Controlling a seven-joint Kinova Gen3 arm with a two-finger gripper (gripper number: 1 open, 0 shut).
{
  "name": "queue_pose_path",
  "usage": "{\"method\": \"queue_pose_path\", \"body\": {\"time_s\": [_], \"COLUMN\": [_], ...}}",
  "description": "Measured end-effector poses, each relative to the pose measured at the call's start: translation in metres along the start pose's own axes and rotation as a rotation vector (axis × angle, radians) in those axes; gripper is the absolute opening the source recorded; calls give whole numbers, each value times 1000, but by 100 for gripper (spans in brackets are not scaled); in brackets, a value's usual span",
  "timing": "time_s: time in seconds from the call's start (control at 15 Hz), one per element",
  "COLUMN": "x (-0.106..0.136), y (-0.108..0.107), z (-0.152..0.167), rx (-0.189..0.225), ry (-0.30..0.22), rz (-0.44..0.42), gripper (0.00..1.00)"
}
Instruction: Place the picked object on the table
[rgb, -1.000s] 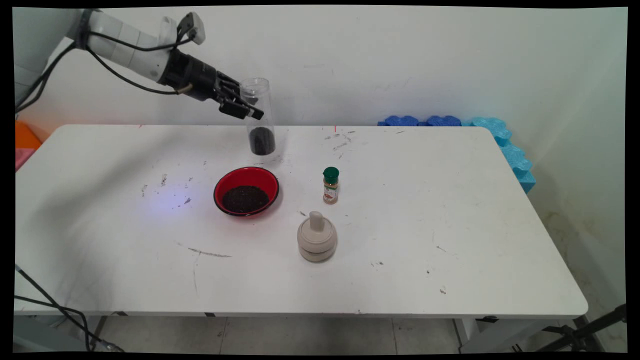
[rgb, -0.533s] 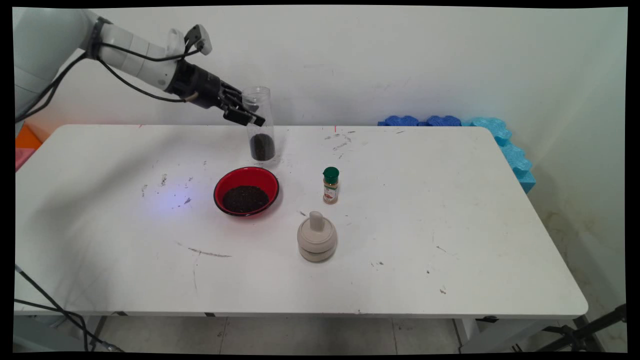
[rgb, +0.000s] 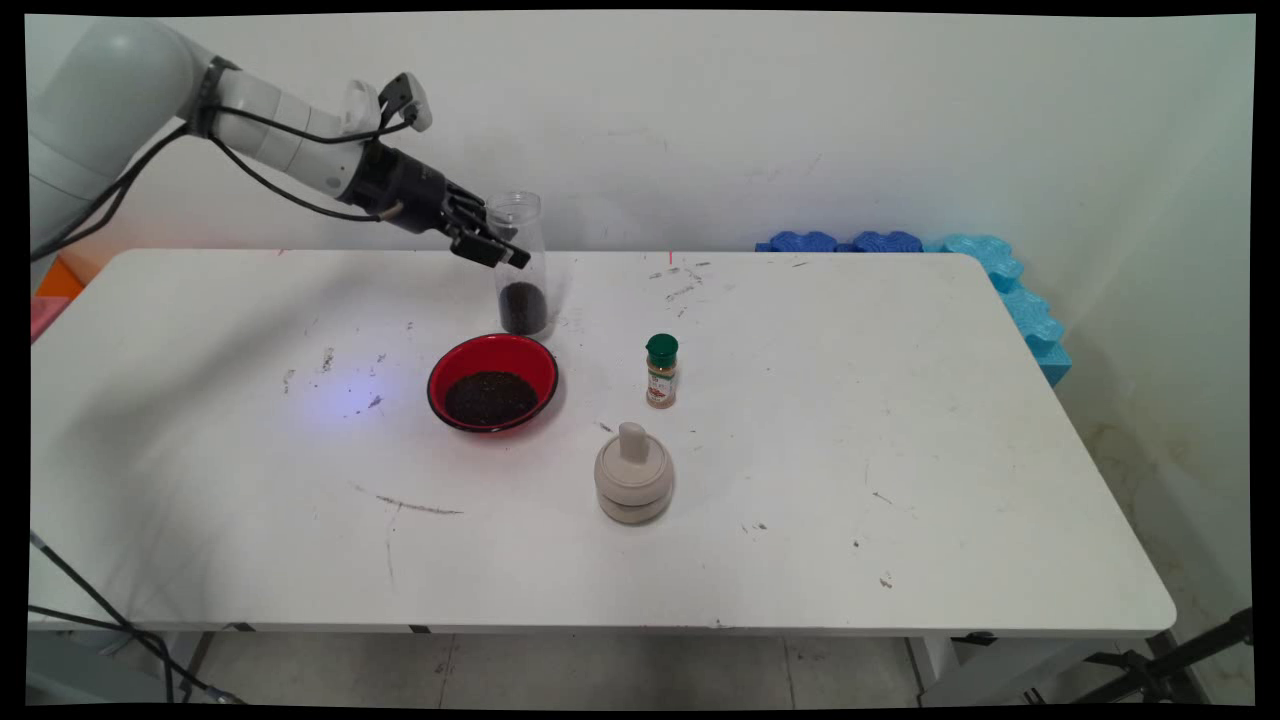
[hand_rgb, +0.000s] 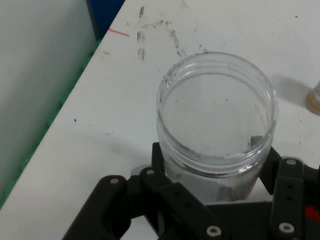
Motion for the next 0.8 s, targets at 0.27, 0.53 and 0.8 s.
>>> {"method": "queue_pose_path", "body": {"time_s": [0.27,0.53,0.8], "x": [-4,-6,-7], "y": [-1,-1,-2], "z": [5,8,11], "rx": [0,1,2], "ry": [-7,-11,-14], "rz": [-4,-7,-9], "gripper": [0,0,0]}}
